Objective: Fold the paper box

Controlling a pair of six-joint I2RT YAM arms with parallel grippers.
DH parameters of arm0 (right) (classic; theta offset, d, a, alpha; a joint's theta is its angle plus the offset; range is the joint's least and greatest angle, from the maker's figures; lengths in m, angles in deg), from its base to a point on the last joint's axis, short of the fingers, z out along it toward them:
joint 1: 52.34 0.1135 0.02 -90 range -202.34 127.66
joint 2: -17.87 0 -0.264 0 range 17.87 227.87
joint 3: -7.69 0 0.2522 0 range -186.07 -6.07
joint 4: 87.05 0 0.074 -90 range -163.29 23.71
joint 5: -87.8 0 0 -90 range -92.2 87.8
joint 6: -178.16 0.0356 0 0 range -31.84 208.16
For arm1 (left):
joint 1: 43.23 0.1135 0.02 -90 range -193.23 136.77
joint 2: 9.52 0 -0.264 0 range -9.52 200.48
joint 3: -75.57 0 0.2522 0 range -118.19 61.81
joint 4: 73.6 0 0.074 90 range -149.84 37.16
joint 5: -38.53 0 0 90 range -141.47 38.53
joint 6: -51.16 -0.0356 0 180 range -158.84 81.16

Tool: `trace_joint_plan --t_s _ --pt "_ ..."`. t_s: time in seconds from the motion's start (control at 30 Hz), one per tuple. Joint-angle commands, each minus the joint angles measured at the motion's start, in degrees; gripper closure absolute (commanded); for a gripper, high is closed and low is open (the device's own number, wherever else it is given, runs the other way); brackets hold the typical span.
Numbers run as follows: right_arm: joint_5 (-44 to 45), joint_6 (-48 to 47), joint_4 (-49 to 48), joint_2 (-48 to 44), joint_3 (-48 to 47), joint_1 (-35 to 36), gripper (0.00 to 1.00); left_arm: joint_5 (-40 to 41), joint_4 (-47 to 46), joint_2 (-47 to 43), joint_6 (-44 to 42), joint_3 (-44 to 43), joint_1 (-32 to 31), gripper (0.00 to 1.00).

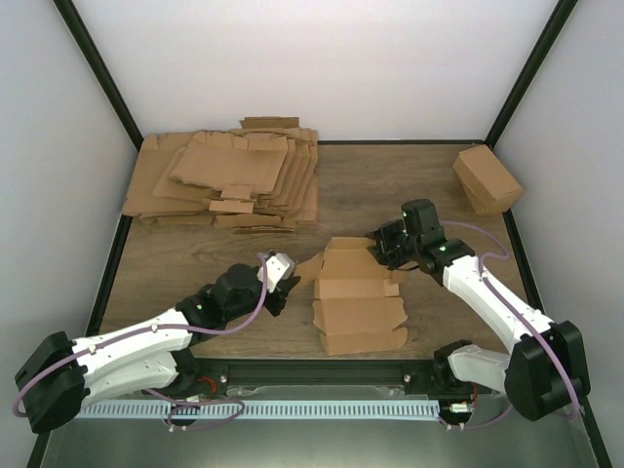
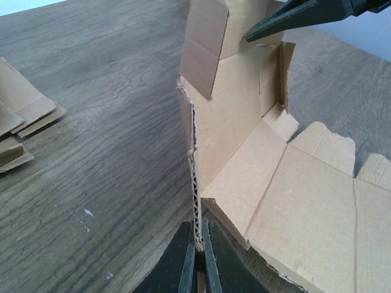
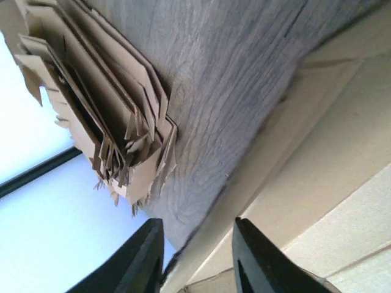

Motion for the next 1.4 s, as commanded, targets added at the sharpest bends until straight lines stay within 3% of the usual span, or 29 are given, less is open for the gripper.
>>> trace_joint_plan --t_s 0.0,0.27,0.53,0.83,1.1,1.37 --pt "0.95 -0.21 -0.58 -2.37 0.31 -0.39 0.7 -0.09 -2.16 -0.12 0.01 0.64 -0.47 0.96" --pt "0.69 -0.2 0.45 -3.85 0.11 -0.33 0.84 0.4 -2.24 -0.29 0.72 0.73 -0.69 0.95" --pt "-1.52 -3.34 -1.18 -3.97 0.62 -0.4 0.9 1.72 1.08 -1.87 4.43 -1.58 -0.77 0.38" --pt "-2.77 -11.51 -3.96 -5.94 7.24 -0.38 0.91 7.21 13.36 -3.84 14.38 -11.56 -0.45 0.04" --pt "-3.76 -16.07 -0.86 -6.22 8.02 -0.25 0.9 6.69 30.91 7.68 15.54 -30.51 -0.27 0.0" --pt "-3.55 -20.66 3.35 -3.0 3.5 0.06 0.87 -0.01 34.91 17.16 12.35 -41.36 0.22 0.0"
